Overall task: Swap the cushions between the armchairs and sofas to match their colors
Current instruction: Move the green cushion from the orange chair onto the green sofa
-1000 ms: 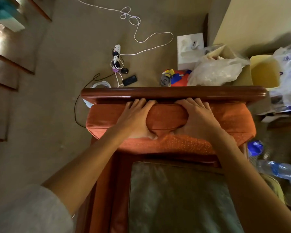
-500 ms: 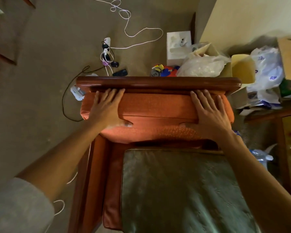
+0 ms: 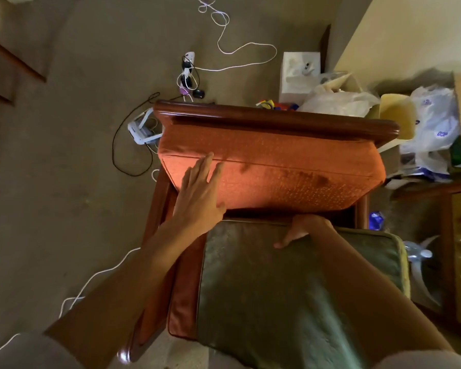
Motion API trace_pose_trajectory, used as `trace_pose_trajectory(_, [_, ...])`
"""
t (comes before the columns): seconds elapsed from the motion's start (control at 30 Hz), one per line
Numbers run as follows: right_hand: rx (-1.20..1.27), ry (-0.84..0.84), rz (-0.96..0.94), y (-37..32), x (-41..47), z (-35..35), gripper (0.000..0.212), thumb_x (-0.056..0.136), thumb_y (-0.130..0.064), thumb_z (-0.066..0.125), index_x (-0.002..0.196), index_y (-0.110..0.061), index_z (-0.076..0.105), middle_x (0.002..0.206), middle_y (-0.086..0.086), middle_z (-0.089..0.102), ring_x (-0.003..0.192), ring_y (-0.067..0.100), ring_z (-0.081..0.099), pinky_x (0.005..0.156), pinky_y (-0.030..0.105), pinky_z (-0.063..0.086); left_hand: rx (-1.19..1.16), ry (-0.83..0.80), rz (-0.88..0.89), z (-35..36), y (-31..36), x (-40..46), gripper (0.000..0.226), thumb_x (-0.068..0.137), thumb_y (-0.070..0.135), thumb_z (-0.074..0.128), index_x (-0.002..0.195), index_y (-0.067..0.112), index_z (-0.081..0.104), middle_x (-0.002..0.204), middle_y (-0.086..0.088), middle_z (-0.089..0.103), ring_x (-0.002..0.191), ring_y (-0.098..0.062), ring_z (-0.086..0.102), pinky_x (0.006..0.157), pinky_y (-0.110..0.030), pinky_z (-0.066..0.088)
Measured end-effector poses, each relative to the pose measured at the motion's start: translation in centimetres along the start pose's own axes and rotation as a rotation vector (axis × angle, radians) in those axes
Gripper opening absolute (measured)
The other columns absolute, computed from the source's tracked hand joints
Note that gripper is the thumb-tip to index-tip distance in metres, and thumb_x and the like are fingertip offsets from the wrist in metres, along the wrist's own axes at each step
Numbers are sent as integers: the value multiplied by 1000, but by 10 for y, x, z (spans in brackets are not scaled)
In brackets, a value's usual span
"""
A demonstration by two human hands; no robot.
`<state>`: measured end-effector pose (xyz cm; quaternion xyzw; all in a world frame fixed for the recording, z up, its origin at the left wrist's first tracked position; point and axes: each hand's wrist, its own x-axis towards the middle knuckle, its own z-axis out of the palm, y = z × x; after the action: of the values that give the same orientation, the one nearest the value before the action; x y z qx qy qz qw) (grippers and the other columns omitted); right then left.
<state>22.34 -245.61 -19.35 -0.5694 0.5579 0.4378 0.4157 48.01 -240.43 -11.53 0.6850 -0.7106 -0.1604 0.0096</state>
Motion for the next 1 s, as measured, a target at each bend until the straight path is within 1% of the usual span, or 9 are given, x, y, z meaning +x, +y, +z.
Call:
trace_pose_trajectory(0.1, [-27, 29, -76, -19, -12, 8, 144, 22, -83, 81, 146, -21, 42, 154, 4, 39, 140, 33, 37, 114, 51, 33, -5, -70, -27, -12, -4, -16, 91, 86, 39, 73, 157, 15, 23, 166, -11, 11, 153, -28, 5, 123, -44, 7])
trace_pose_trajectory(0.23, [-131, 155, -170, -38, -55, 39, 119, 42, -82, 77, 137, -16, 47, 142, 5, 54, 130, 31, 48, 112, 56, 26, 10, -401, 96, -11, -1, -43, 101, 80, 54, 75, 158, 20, 20, 166, -10, 13, 152, -31, 4, 122, -47, 6])
trace_pose_trajectory(0.4, [-186, 346, -361, -46, -137, 90, 94, 57, -76, 74, 126, -19, 48, 126, 1, 62, 116, 26, 57, 108, 54, 29, 178, -692, 279, 8, -8, -82, 139, 59, 79, 73, 157, 34, -14, 167, -8, -15, 151, -33, -17, 120, -56, -10])
trace_pose_trajectory(0.47, [-203, 422, -407, -44, -171, 114, 85, 60, -74, 73, 121, -20, 50, 120, -1, 64, 111, 25, 59, 104, 51, 33, 121, -714, 326, 2, -5, -103, 148, 39, 90, 69, 156, 41, -7, 168, 0, -4, 154, -30, -8, 122, -58, 1])
trace_pose_trajectory(0.5, [-203, 453, -412, -44, -187, 127, 81, 62, -72, 73, 119, -19, 50, 118, 0, 64, 109, 25, 59, 103, 50, 33, 75, -724, 337, -3, -2, -115, 145, 35, 89, 72, 155, 41, 6, 166, 2, 14, 153, -28, 10, 122, -54, 12])
trace_pose_trajectory(0.57, [-203, 506, -404, -45, -213, 152, 77, 65, -68, 74, 118, -18, 49, 116, 0, 64, 107, 26, 59, 101, 49, 33, -21, -693, 325, -10, 2, -142, 118, 47, 75, 83, 146, 36, 32, 148, 4, 46, 137, -24, 43, 112, -42, 34])
trace_pose_trajectory(0.6, [-211, 529, -398, -46, -225, 165, 76, 66, -67, 73, 119, -18, 49, 116, 0, 64, 107, 25, 59, 101, 48, 33, -41, -659, 340, -13, 4, -158, 108, 53, 71, 83, 143, 33, 37, 142, 4, 50, 130, -23, 48, 107, -40, 40])
trace_pose_trajectory(0.77, [-168, 620, -337, -47, -278, 230, 72, 66, -67, 74, 117, -23, 50, 115, -2, 63, 103, 22, 59, 97, 45, 37, 21, -559, 541, -43, 18, -221, 82, 59, 66, 84, 124, 31, 49, 121, 8, 55, 107, -15, 48, 95, -41, 46])
trace_pose_trajectory(1.0, [66, 832, -206, -60, -359, 346, 75, 60, -65, 78, 120, -29, 49, 115, -9, 59, 113, 20, 56, 102, 46, 35, 240, -357, 878, -98, 31, -311, 81, 56, 78, 77, 112, 27, 50, 107, 4, 58, 89, -15, 46, 82, -33, 36])
